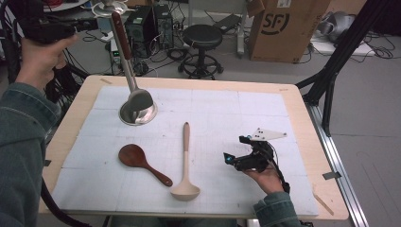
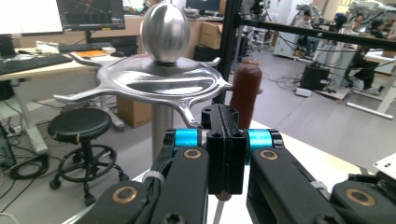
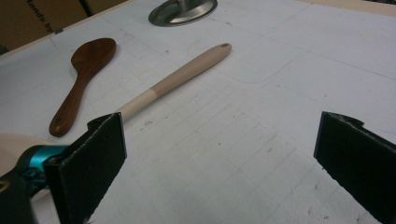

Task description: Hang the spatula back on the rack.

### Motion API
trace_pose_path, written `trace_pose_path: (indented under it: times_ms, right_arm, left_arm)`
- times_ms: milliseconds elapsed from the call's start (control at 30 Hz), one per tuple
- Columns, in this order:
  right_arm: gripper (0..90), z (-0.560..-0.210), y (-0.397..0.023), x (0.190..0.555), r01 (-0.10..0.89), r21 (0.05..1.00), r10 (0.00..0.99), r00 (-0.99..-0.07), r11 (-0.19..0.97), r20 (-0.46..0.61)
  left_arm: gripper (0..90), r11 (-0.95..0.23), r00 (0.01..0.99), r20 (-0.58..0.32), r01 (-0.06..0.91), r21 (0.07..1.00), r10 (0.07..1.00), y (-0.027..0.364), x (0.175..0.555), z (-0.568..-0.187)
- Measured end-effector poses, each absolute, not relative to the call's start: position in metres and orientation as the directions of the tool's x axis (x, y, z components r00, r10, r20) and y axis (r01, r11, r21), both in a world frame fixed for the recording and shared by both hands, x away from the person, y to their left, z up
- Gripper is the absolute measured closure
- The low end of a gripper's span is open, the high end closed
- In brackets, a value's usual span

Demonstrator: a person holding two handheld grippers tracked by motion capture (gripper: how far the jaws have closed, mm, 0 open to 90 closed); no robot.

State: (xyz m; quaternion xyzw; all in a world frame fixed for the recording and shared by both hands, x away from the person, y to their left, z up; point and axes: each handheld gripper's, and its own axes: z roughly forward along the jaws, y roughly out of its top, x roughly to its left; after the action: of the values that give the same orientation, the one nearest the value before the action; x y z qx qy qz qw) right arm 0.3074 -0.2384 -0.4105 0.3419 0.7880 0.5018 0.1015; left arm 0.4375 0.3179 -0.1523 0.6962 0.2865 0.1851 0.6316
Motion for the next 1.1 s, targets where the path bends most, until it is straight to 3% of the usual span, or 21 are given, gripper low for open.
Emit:
trace_pose_path:
  times_ms: [633, 1100]
  right_arm:
    - [1.3, -0.412, -0.239, 0.308, 0.437, 0.859, 0.641, -0.746, 0.268, 0.180]
    - [1.3, -0.410, -0.240, 0.306, 0.427, 0.866, 0.639, -0.748, 0.260, 0.177]
  left_arm:
    - [89.8, -0.041, 0.756, -0.102, 0.168, 0.985, 0.647, 0.330, 0.433, -0.150]
    - [89.7, -0.054, 0.795, -0.079, 0.139, 0.989, 0.601, 0.292, 0.410, -0.145]
